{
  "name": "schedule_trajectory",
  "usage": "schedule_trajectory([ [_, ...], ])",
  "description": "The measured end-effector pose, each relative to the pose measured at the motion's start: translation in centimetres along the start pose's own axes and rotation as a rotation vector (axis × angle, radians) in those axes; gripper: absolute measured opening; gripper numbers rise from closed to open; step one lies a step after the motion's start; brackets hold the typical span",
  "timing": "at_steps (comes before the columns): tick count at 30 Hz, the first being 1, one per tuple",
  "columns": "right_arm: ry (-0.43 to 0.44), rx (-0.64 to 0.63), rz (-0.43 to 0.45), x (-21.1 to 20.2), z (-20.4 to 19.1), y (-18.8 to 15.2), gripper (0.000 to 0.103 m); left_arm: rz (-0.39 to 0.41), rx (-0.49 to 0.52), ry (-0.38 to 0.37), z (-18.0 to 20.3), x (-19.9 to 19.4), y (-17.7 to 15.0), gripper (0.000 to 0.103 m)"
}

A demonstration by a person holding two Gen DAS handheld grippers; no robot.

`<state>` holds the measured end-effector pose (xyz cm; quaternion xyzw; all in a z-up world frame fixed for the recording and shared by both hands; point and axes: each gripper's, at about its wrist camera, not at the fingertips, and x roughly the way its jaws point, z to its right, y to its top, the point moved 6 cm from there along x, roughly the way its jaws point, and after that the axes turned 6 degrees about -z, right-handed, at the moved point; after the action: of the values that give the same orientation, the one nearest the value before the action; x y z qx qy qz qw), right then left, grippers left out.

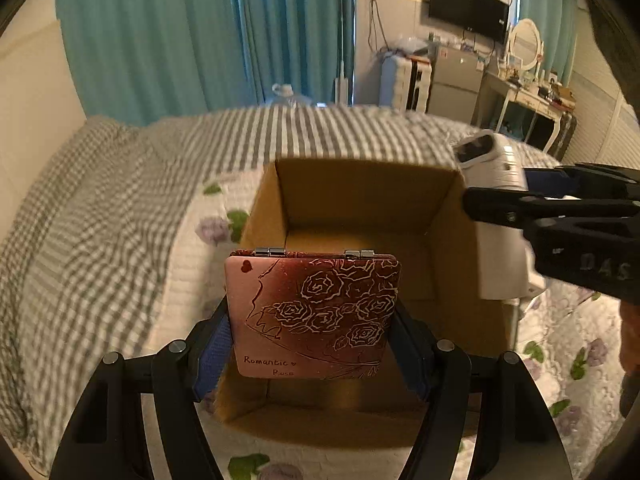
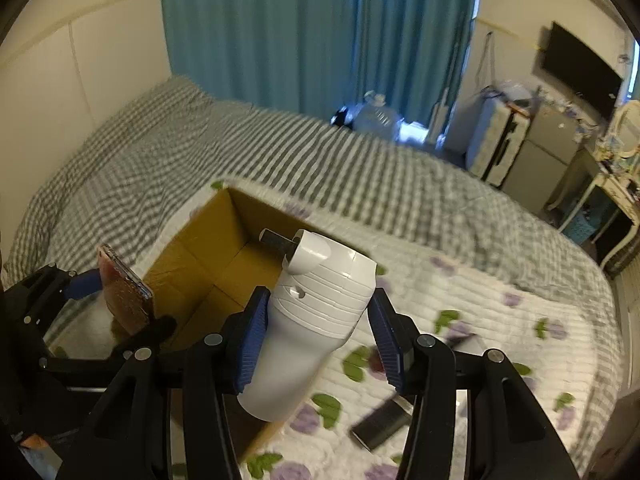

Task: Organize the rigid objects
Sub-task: 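Drop the pink compact and white bottle into the cardboard box with both tools, then grasp the black remote with the left tool while the right tool grasps the blue earbud case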

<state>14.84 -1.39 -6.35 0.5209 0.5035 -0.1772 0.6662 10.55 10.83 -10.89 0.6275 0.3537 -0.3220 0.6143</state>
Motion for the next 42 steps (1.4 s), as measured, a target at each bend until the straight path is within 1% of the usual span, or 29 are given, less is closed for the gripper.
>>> schedule_trajectory([
  [1, 0.006, -0.007, -0.019, 1.8, -0.5, 0.2, 0.050, -0.009, 0.006, 0.001, 0.1, 0.8, -0.2, 0.072],
  [4, 0.001, -0.034, -0.055, 5.3, -1.3, -0.1, 0.050, -0.036, 0.027, -0.010, 0.5, 3.1, -0.9, 0.072],
  [7, 0.006, -0.053, -0.072, 7.6, -1.7, -0.6, 0.050, -0.047, 0.044, -0.021, 0.7, 4.2, -1.2, 0.072],
  [10, -0.006, -0.079, -0.067, 8.9, -2.3, -0.7, 0.050, -0.036, 0.056, -0.014, 0.9, 4.3, -1.2, 0.072],
  [12, -0.020, -0.090, -0.044, 8.9, -2.5, -0.6, 0.051, -0.027, 0.050, -0.020, 0.9, 4.1, -1.2, 0.074],
  [13, -0.011, -0.087, -0.035, 8.7, -2.5, -0.6, 0.051, -0.026, 0.040, -0.024, 0.9, 4.0, -1.3, 0.074],
  [14, 0.016, -0.077, -0.027, 8.2, -2.6, -0.5, 0.053, -0.035, 0.025, -0.029, 0.8, 4.0, -1.4, 0.075],
  [15, 0.032, -0.072, -0.025, 8.0, -2.5, -0.5, 0.058, -0.038, 0.017, -0.029, 0.9, 3.9, -1.3, 0.075],
  [16, 0.055, -0.058, -0.018, 7.5, -2.2, -0.5, 0.069, -0.050, 0.004, -0.027, 0.9, 3.7, -1.4, 0.075],
  [17, 0.076, -0.046, -0.008, 6.9, -2.0, -0.5, 0.076, -0.052, -0.004, -0.031, 1.1, 3.5, -1.4, 0.075],
  [18, 0.088, -0.031, -0.001, 6.4, -1.6, -0.5, 0.078, -0.045, -0.007, -0.034, 1.3, 3.0, -1.3, 0.075],
  [21, 0.097, 0.016, 0.021, 4.0, 0.1, -0.5, 0.080, -0.013, 0.003, -0.020, 2.1, 0.8, -0.9, 0.075],
  [24, 0.045, 0.018, 0.054, 0.8, 1.7, -0.8, 0.081, 0.031, 0.018, 0.000, 3.2, -2.1, -0.3, 0.075],
  [28, -0.024, 0.030, 0.104, -4.4, 4.6, -1.5, 0.083, 0.087, 0.018, -0.005, 4.8, -6.0, 0.7, 0.076],
  [33, -0.073, 0.057, 0.154, -10.1, 7.6, -2.9, 0.085, 0.159, 0.033, 0.003, 8.0, -10.0, 1.2, 0.076],
  [35, -0.089, 0.064, 0.169, -12.0, 8.8, -3.8, 0.089, 0.173, 0.034, -0.004, 9.4, -10.7, 1.2, 0.076],
  [38, -0.115, 0.075, 0.179, -13.7, 10.4, -5.2, 0.089, 0.177, 0.026, -0.018, 11.4, -10.9, 0.9, 0.076],
  [42, -0.140, 0.098, 0.165, -13.6, 12.7, -7.2, 0.089, 0.155, 0.022, -0.010, 14.3, -9.3, 0.2, 0.076],
])
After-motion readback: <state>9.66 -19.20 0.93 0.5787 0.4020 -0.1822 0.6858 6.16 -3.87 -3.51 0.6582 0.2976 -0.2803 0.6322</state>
